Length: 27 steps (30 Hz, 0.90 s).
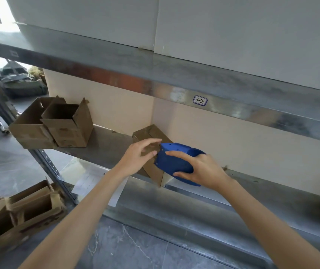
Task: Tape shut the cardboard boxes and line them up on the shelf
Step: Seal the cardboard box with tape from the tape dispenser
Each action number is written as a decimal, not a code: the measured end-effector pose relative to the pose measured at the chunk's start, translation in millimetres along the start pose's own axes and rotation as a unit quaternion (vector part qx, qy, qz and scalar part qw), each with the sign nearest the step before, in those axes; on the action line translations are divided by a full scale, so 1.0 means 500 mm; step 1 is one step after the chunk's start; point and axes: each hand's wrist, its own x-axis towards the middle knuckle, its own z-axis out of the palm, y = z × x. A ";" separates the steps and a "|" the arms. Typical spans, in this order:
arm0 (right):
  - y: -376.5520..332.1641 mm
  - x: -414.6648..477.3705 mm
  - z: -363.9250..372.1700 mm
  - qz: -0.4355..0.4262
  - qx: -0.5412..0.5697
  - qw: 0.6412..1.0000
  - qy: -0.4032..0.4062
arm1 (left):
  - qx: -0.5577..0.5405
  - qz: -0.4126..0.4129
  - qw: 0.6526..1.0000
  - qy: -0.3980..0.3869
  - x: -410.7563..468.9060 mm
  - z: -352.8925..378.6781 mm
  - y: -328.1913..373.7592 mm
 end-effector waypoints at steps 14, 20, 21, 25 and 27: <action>-0.013 -0.019 0.005 -0.030 -0.007 0.999 -0.039 | -0.063 -0.020 0.996 -0.057 -0.007 0.005 -0.008; -0.027 -0.028 -0.008 -0.058 0.006 0.998 -0.009 | -0.072 -0.024 0.995 -0.072 0.006 0.017 -0.017; -0.028 -0.030 -0.009 -0.066 0.006 0.998 0.017 | -0.074 -0.023 0.995 -0.066 0.008 0.019 -0.020; -0.025 -0.036 -0.011 -0.071 -0.009 0.997 0.037 | -0.083 -0.022 0.995 -0.044 0.011 0.024 -0.028; -0.024 -0.034 -0.017 -0.040 0.002 0.999 -0.020 | -0.085 -0.028 0.995 -0.031 0.015 0.028 -0.029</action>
